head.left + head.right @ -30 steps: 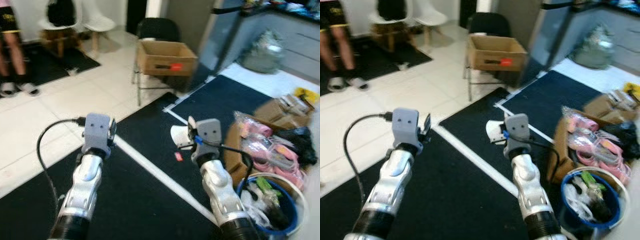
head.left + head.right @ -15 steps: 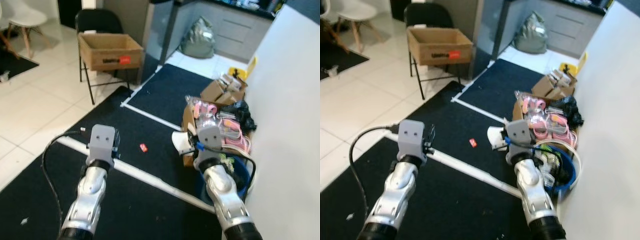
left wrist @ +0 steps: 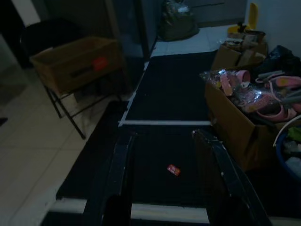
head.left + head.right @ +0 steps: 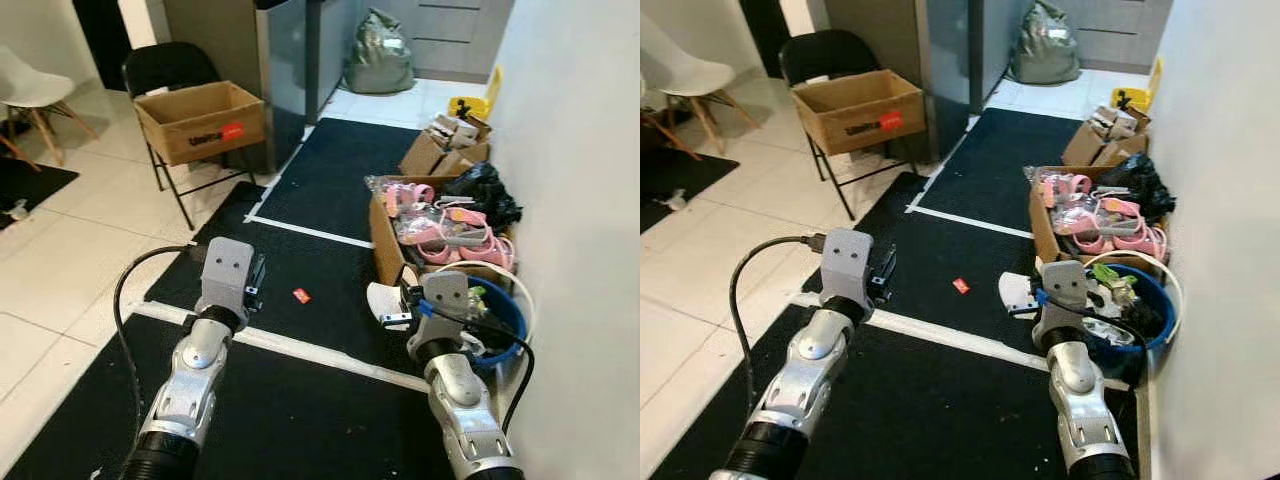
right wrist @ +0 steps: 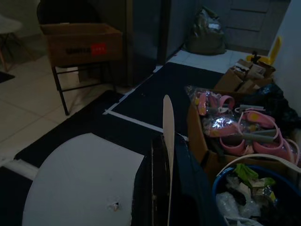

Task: Picking trash to rubbish bin

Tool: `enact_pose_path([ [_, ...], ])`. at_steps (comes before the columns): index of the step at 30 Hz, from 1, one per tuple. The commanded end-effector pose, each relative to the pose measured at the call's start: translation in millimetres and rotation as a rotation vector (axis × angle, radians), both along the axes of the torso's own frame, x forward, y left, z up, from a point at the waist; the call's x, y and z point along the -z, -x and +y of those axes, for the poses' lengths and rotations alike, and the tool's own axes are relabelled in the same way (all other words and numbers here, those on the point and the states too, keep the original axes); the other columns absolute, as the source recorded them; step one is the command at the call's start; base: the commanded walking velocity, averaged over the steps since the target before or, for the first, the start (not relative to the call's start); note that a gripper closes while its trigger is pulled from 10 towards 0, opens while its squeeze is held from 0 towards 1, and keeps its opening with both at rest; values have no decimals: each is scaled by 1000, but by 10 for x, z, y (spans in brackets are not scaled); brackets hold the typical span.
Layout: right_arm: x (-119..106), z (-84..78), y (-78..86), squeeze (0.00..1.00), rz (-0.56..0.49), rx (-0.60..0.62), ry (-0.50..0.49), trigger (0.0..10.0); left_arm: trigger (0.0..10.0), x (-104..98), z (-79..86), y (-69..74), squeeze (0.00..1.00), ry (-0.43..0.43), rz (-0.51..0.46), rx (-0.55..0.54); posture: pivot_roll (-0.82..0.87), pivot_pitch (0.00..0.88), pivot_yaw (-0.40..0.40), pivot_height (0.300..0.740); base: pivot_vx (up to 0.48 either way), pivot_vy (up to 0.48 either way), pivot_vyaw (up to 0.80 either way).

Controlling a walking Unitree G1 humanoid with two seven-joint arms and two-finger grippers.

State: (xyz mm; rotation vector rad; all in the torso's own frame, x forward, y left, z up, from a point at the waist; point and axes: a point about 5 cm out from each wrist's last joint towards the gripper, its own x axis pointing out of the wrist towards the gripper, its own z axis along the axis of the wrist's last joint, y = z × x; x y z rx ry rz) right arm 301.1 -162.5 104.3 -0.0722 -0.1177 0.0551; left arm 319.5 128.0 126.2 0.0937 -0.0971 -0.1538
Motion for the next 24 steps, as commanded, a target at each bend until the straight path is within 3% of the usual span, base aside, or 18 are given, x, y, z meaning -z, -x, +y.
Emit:
enact_pose_path([
  [1,39,2,-4,0,21,-3,-11,10000,10000,107,-24,8,0,20,58,-3,-27,63,69,740,0,0,0],
  [5,49,67,-19,0,27,-46,-5,10000,10000,184,-7,35,0,-26,80,-35,-19,68,57,740,0,0,0],
  [17,88,187,-38,0,49,-105,-2,10000,10000,217,101,90,0,47,101,-65,-15,94,0,740,0,0,0],
  [24,142,168,5,0,72,-120,23,10000,10000,270,142,154,0,27,110,-103,-28,99,-30,740,40,0,0],
])
